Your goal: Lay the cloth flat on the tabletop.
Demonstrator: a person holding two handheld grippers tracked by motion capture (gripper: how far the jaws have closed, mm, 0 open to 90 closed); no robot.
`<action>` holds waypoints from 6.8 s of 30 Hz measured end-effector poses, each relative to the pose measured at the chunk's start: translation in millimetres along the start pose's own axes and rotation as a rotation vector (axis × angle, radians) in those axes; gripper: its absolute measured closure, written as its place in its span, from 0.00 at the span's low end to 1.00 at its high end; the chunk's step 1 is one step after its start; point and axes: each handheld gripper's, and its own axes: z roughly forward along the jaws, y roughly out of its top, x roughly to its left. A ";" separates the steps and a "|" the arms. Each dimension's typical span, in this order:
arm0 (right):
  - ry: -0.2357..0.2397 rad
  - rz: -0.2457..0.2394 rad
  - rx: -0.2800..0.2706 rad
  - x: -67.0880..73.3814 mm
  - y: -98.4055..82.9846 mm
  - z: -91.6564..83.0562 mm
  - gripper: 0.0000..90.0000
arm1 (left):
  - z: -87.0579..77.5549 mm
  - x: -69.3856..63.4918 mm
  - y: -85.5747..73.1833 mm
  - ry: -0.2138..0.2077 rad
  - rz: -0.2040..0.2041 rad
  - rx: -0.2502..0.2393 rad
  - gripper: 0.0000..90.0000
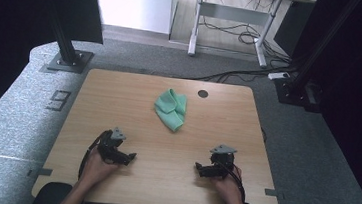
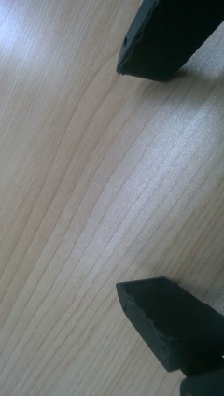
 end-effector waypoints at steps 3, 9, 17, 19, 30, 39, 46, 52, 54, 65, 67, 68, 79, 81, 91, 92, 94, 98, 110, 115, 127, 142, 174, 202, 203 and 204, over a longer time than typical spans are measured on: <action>0.004 -0.004 -0.001 -0.3 0.2 0.2 0.00 | 0.2 0.0 0.2 0.000 0.000 0.000 0.00; 0.013 -0.015 -0.002 -0.9 0.8 0.5 0.00 | 1.0 -0.4 1.3 0.003 -0.002 0.001 0.00; 0.016 -0.018 0.001 -0.4 0.9 0.9 0.00 | 2.2 -1.1 2.5 0.006 -0.004 0.001 0.00; 0.015 -0.018 0.001 -0.3 0.8 0.8 0.00 | 2.4 -1.1 2.7 0.005 -0.003 0.000 0.00; 0.016 -0.017 0.001 -0.4 0.8 0.8 0.00 | 3.6 -1.9 8.8 -0.029 -0.014 0.005 0.02; 0.016 -0.018 0.001 -0.5 0.8 0.8 0.00 | 1.7 -3.2 18.5 -0.056 -0.014 -0.017 0.07; 0.016 -0.017 0.001 -0.5 0.8 0.8 0.00 | 1.3 -7.6 32.9 -0.066 0.018 -0.028 0.11; 0.016 -0.017 0.001 -0.5 0.8 0.7 0.00 | 5.8 -11.3 51.5 -0.078 0.041 -0.041 0.11; 0.016 -0.017 0.002 -0.5 0.8 0.7 0.00 | 8.9 -13.3 63.3 -0.086 0.052 -0.050 0.11; 0.016 -0.018 0.001 -0.5 0.8 0.8 0.00 | 23.5 -18.9 102.9 -0.131 0.071 -0.062 0.17; 0.016 -0.016 0.001 -0.4 0.8 0.8 0.00 | 27.9 -19.4 111.2 -0.133 0.077 -0.058 0.17; 0.016 -0.018 0.001 -0.5 0.8 0.7 0.00 | 30.2 -19.5 115.8 -0.132 0.077 -0.057 0.18; 0.016 -0.021 -0.001 -0.7 0.8 0.9 0.00 | 49.9 -24.1 153.8 -0.147 0.104 -0.060 0.31; 0.016 -0.019 0.000 -0.6 0.8 0.8 0.00 | 54.0 -26.5 159.9 -0.156 0.105 -0.064 0.33; 0.016 -0.020 0.000 -0.7 0.7 0.8 0.00 | 78.8 -35.7 181.4 -0.151 0.146 -0.043 0.44; 0.016 -0.020 0.000 -0.7 0.7 0.8 0.00 | 86.8 -36.3 181.0 -0.154 0.144 -0.033 0.47; 0.016 -0.020 0.000 -0.7 0.7 0.8 0.00 | 92.2 -36.3 179.9 -0.158 0.141 -0.022 0.51; 0.017 -0.017 0.000 -0.6 0.8 0.8 0.00 | 109.3 -31.1 169.2 -0.118 0.117 0.026 0.72; 0.016 -0.018 0.001 -0.6 0.8 0.8 0.00 | 102.7 -26.0 149.4 -0.132 0.094 0.019 0.94; 0.016 -0.016 0.001 -0.5 0.8 0.7 0.00 | 89.6 -36.2 134.8 -0.164 0.120 0.017 0.93; 0.016 -0.017 0.001 -0.5 0.8 0.7 0.00 | 55.4 -61.2 93.5 -0.236 0.119 -0.005 0.92; 0.016 -0.017 0.001 -0.5 0.8 0.7 0.00 | 25.6 -75.7 68.3 -0.297 0.106 -0.013 0.70; 0.016 -0.016 0.002 -0.4 0.8 0.7 0.00 | 36.3 -35.1 128.0 -0.155 0.134 -0.050 0.95; 0.016 -0.016 0.001 -0.4 0.8 0.7 0.00 | -17.4 63.1 34.6 0.003 -0.141 -0.028 0.89; 0.016 -0.016 0.001 -0.4 0.8 0.8 0.00 | -15.4 64.2 30.6 0.001 -0.149 -0.020 0.89; 0.016 -0.018 0.001 -0.5 0.8 0.8 0.00 | -13.9 65.0 27.8 0.000 -0.152 -0.013 0.88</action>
